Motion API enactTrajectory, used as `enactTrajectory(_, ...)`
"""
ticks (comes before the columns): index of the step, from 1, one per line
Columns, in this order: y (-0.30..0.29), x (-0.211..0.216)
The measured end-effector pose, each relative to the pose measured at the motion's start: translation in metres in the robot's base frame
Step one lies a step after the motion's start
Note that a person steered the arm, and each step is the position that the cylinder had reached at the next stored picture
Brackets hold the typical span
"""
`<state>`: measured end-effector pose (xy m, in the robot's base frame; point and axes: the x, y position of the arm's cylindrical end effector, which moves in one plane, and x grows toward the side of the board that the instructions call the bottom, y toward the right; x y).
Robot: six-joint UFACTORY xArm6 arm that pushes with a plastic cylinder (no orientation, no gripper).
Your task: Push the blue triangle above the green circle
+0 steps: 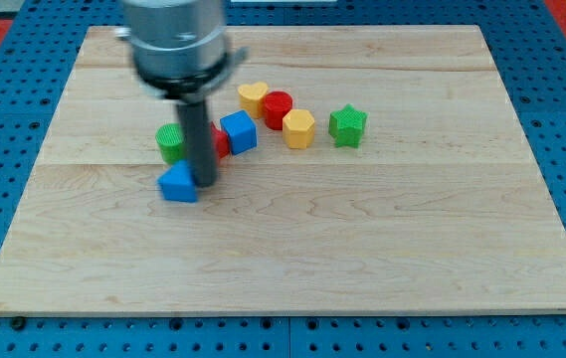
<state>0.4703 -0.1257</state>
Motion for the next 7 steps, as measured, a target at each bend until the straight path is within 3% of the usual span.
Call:
enactTrajectory(1, -0.034, 0.016)
enactTrajectory(2, 0.0, 0.053)
enactTrajectory(3, -0.019, 0.058)
enactTrajectory(4, -0.087, 0.041)
enactTrajectory(5, -0.051, 0.024)
enactTrajectory(7, -0.064, -0.026)
